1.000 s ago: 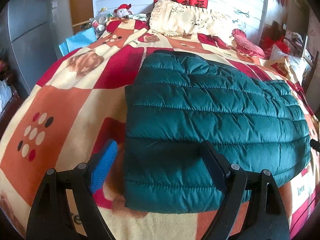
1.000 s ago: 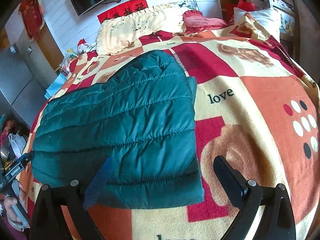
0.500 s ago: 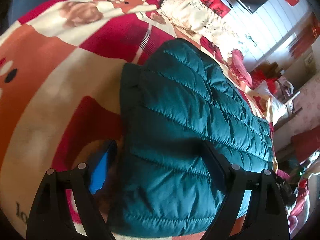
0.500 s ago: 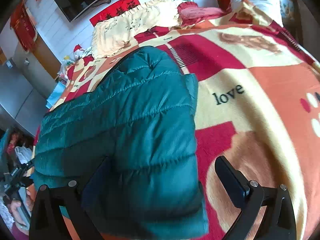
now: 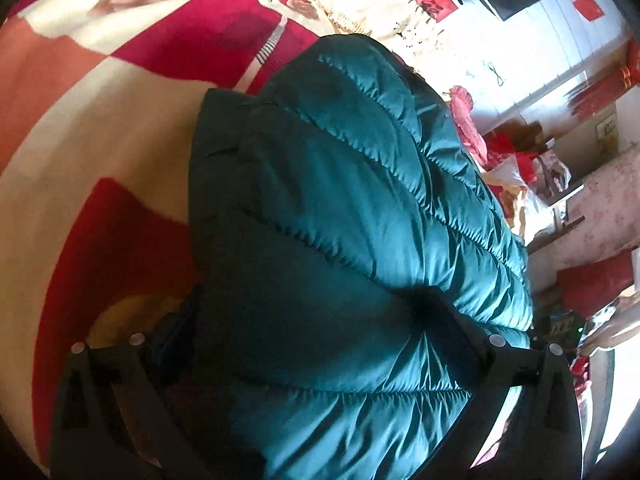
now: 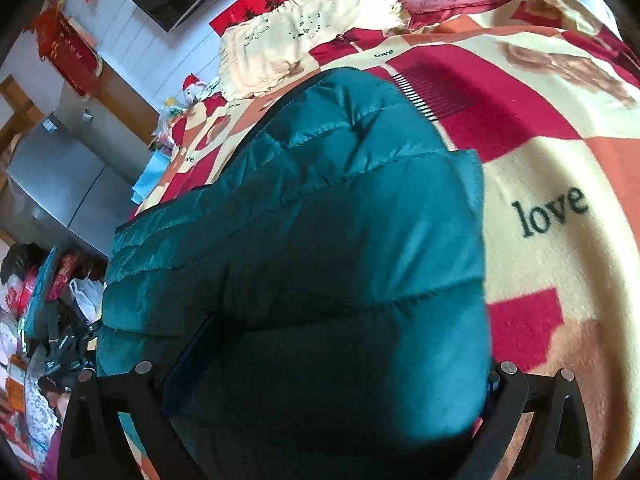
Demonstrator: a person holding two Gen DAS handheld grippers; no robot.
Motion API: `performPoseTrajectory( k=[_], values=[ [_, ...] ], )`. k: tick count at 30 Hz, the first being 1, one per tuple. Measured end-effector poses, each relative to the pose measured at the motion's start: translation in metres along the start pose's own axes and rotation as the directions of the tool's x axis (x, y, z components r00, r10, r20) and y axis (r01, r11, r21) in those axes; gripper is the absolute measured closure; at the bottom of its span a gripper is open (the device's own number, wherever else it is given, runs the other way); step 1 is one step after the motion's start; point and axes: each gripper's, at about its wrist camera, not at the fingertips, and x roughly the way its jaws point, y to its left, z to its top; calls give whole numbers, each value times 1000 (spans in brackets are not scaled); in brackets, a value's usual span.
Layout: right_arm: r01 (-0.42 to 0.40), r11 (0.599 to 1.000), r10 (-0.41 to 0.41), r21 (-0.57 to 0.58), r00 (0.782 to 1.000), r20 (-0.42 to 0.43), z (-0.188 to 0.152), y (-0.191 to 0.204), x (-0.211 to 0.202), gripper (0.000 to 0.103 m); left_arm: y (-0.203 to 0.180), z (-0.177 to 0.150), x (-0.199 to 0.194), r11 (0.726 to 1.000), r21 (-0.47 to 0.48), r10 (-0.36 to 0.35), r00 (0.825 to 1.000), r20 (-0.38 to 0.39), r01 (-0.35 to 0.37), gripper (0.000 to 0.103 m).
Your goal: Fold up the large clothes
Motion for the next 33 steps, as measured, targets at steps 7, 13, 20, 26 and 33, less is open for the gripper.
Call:
performPoseTrajectory(
  k=[7, 13, 20, 26, 33],
  values=[
    [4, 999, -4, 36, 1000, 11, -1, 4, 1, 5, -14, -7, -5, 997, 65, 31, 999, 25, -33, 10],
    [-1, 1000, 0, 14, 999, 50, -7, 18, -21, 47, -37, -17, -21, 984, 163, 66, 995, 74, -77, 35],
    [-51, 999, 50, 7, 996, 73, -22, 29, -54, 58, -41, -32, -52, 976, 210, 36, 997, 68, -50, 45],
    [-125, 992, 125, -4, 990, 71, -51, 39, -93, 60, -38, -68, -85, 973, 229, 27, 999, 28, -33, 45],
    [-146, 989, 145, 19, 989, 21, -105, 40, -125, 60, -31, -118, -112, 970, 242, 45, 998, -39, -34, 45]
  ],
)
